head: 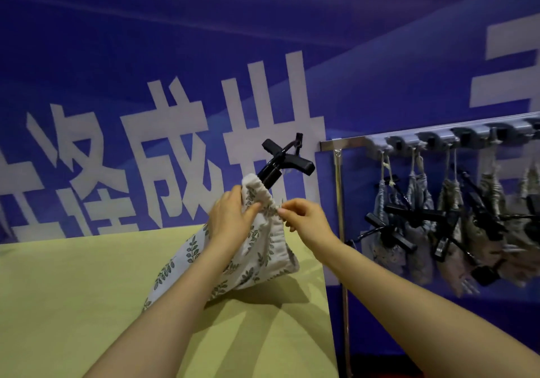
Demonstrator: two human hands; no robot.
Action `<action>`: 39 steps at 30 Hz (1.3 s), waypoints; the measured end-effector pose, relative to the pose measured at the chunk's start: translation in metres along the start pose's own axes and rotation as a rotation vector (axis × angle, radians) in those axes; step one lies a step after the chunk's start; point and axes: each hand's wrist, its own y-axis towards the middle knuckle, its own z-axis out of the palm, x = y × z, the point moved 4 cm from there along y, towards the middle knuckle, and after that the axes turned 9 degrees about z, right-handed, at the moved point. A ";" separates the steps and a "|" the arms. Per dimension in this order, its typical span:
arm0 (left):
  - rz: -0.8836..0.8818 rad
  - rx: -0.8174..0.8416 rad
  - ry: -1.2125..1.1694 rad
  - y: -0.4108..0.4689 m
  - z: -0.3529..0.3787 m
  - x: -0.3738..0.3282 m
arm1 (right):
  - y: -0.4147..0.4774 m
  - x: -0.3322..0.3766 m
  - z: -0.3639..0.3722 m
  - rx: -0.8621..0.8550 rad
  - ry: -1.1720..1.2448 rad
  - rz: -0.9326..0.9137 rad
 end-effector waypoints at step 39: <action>-0.194 0.750 -1.401 -0.090 0.159 -0.343 | -0.115 0.058 -0.344 -0.238 0.674 0.122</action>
